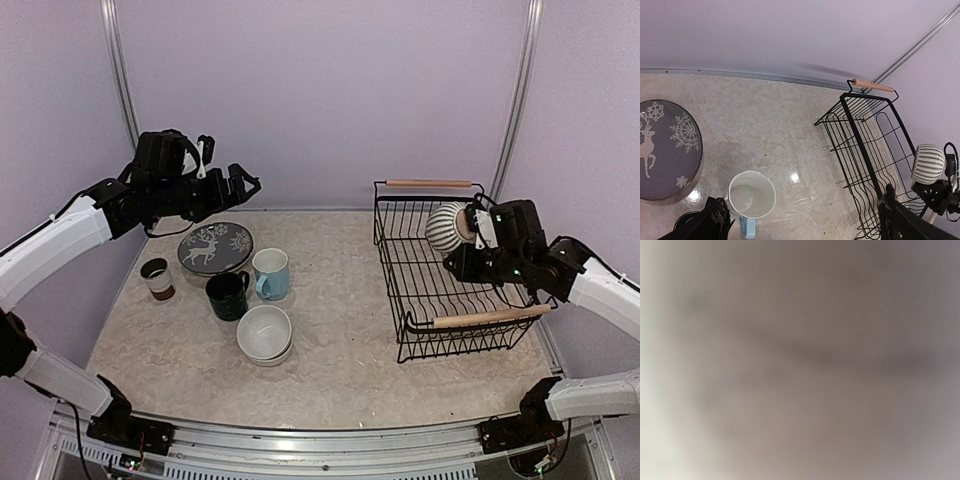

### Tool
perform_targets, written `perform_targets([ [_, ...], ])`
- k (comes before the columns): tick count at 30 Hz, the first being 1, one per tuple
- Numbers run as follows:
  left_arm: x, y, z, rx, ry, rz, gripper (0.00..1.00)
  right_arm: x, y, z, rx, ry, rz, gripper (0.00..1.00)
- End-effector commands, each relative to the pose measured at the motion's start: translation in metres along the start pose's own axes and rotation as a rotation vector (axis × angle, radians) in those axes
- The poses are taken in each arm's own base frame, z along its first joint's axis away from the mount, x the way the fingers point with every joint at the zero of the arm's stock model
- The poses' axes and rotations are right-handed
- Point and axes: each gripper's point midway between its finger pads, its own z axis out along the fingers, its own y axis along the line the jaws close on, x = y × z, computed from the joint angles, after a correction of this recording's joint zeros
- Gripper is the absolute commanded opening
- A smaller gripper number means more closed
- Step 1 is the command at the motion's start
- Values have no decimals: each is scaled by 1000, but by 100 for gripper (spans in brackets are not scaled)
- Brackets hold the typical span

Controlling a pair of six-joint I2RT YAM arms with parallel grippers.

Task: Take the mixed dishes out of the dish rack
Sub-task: Grab the cup from the dish rack, then pass from the right arm to the left

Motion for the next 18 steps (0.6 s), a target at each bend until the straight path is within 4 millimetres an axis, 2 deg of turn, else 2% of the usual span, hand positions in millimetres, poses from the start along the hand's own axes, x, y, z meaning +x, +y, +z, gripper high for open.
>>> perform_targets([
  [1, -4, -12, -2, 38, 5, 26, 99, -60, 49, -26, -267, -268, 27, 0],
  [4, -2, -25, -3, 106, 15, 49, 99, -71, 74, -33, -413, -327, 9, 0],
  [8, 7, -57, -2, 283, 92, 81, 99, -76, 103, -37, -582, -361, -17, 0],
  [14, 25, -113, -6, 558, 255, 54, 99, -63, 138, -39, -751, -363, -54, 0],
  [18, 37, -152, -14, 759, 394, -45, 98, -51, 162, -47, -838, -356, -84, 0],
])
